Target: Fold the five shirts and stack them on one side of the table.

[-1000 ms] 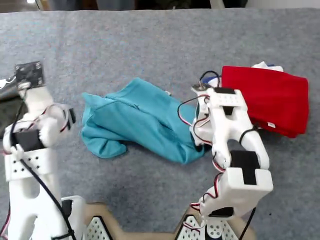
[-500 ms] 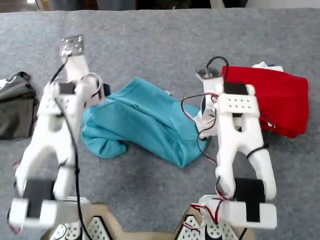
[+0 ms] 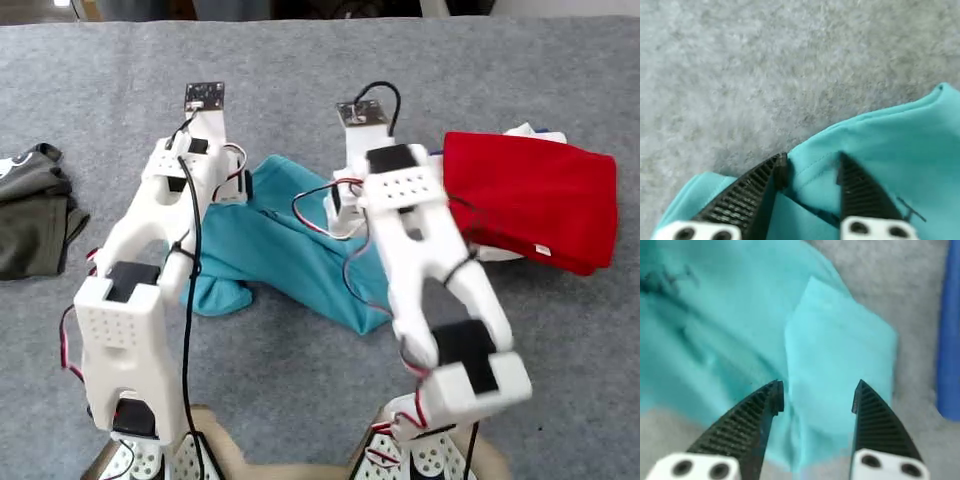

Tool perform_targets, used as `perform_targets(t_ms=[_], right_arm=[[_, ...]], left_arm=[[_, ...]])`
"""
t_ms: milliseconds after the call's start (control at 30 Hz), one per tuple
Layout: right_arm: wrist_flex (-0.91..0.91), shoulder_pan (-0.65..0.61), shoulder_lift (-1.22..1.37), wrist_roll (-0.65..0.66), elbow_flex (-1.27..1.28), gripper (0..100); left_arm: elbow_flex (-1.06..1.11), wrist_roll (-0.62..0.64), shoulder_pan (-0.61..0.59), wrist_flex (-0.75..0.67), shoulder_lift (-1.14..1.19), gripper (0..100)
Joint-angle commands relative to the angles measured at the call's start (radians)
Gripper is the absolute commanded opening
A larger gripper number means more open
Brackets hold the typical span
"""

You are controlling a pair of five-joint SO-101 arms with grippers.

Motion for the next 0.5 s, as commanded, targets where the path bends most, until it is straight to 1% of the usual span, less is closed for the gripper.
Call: perform_targets(t_ms=[0,133,233,300,400,467], right_arm=[[-0.143,-0.011,0.099,-0.040,-0.044,18.0],[-0.239,0.014,0.189,-0.034,-0.045,1.5],[-0.242,0.046,0.202,-0.023,-0.044,2.5],[-0.241,0.071,0.189,0.051,-0.042,1.3],[-0.199,0.080,0.130,0.117,-0.042,1.4],[-0.164,0.063,0.065,0.157,-0.044,1.4]], left_arm=[[-0.076,0.000,0.004,0.003,0.012,3],[-0.085,0.000,0.004,0.002,0.038,3],[-0.079,0.000,-0.022,0.006,0.040,3],[-0.076,0.005,-0.056,0.012,0.034,3],[-0.101,0.005,-0.120,0.080,0.032,3],[-0.117,0.000,-0.163,0.133,0.032,3]])
